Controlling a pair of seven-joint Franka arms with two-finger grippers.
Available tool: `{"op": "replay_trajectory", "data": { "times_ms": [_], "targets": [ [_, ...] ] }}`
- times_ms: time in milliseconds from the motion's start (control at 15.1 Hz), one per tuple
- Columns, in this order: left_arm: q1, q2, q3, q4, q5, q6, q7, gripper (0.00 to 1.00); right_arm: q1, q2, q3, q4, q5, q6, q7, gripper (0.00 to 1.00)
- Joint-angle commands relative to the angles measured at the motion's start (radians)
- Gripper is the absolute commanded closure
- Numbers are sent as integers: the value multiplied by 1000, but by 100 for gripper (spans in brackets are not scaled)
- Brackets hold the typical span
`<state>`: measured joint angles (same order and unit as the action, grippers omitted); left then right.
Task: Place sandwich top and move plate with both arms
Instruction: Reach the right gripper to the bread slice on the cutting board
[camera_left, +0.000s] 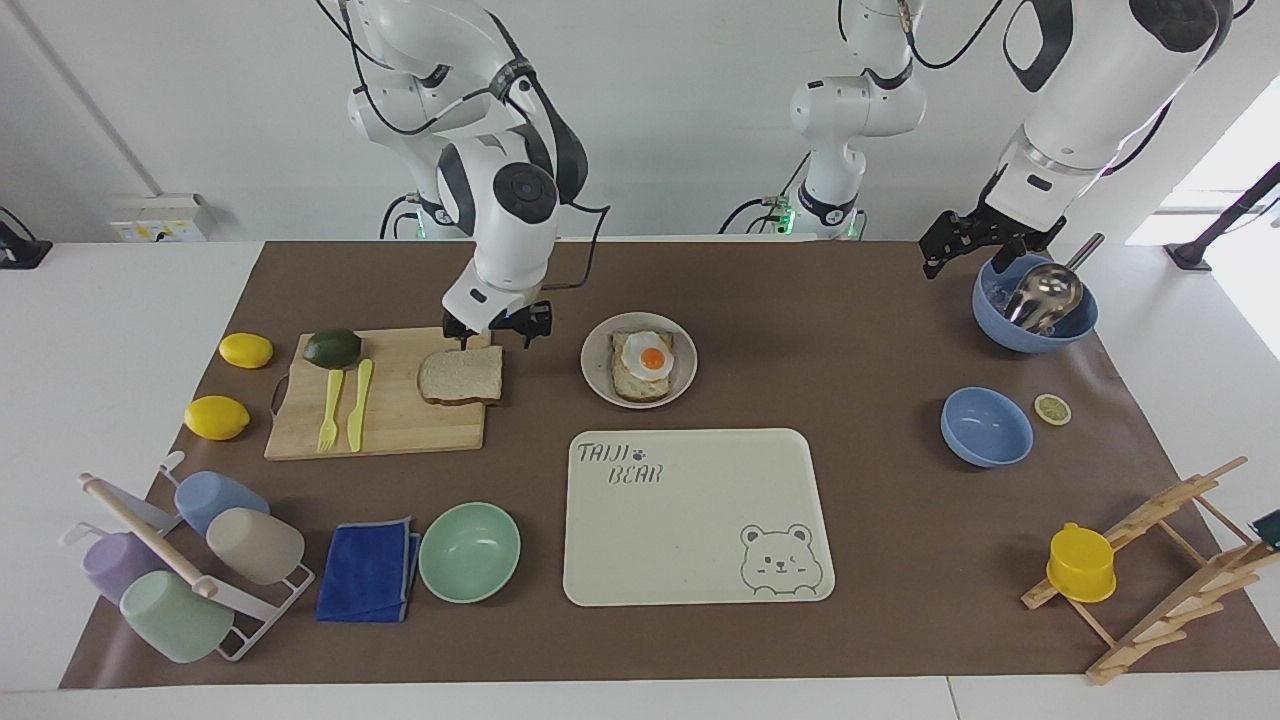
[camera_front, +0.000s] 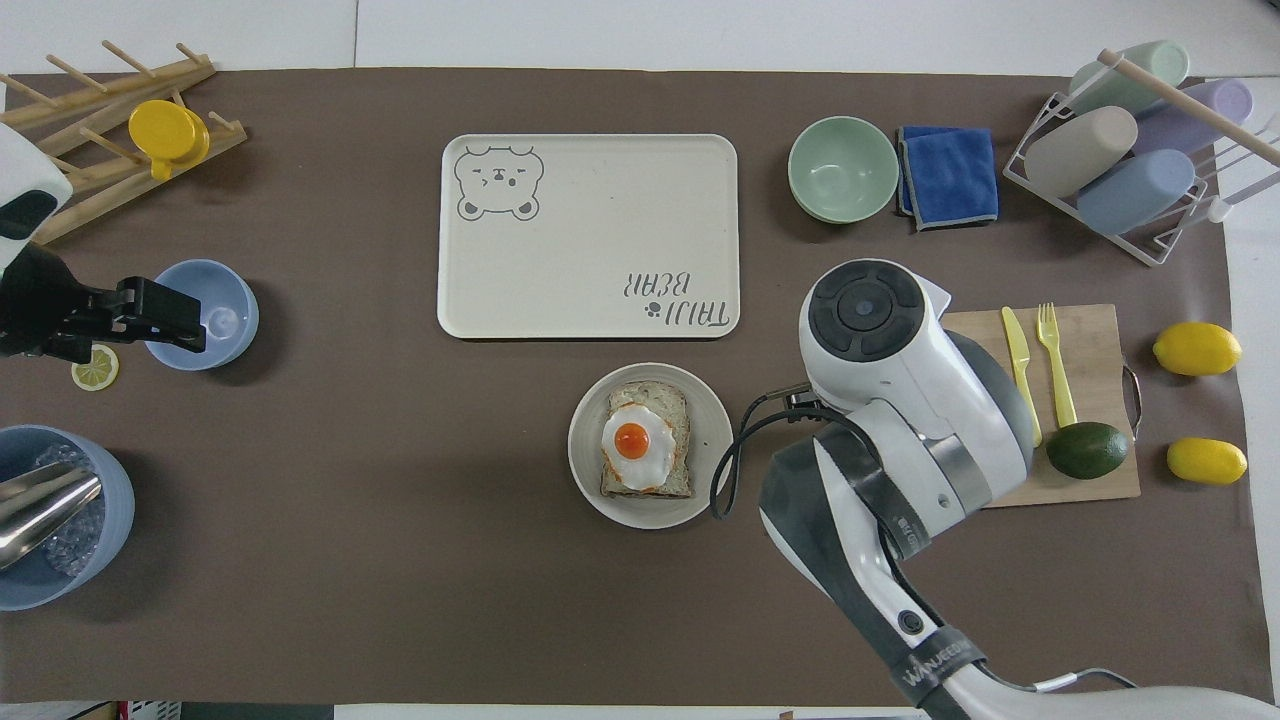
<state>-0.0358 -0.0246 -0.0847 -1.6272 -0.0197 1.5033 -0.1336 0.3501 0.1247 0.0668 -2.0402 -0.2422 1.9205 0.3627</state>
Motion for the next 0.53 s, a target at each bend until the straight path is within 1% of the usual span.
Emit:
{"op": "replay_trajectory", "data": {
  "times_ms": [0, 133, 199, 332, 464],
  "targets": [
    [14, -24, -9, -25, -9, -2, 9, 0, 38, 38, -4, -63, -80, 51, 97, 0],
    [14, -24, -9, -25, -9, -2, 9, 0, 49, 53, -4, -75, -178, 43, 113, 0],
    [14, -24, -9, -25, -9, -2, 9, 0, 52, 56, -4, -96, -195, 52, 116, 0],
    [14, -24, -9, -25, -9, -2, 9, 0, 53, 78, -4, -103, -222, 51, 117, 0],
    [14, -24, -9, -25, -9, -2, 9, 0, 53, 79, -4, -103, -224, 49, 117, 0]
  ]
}}
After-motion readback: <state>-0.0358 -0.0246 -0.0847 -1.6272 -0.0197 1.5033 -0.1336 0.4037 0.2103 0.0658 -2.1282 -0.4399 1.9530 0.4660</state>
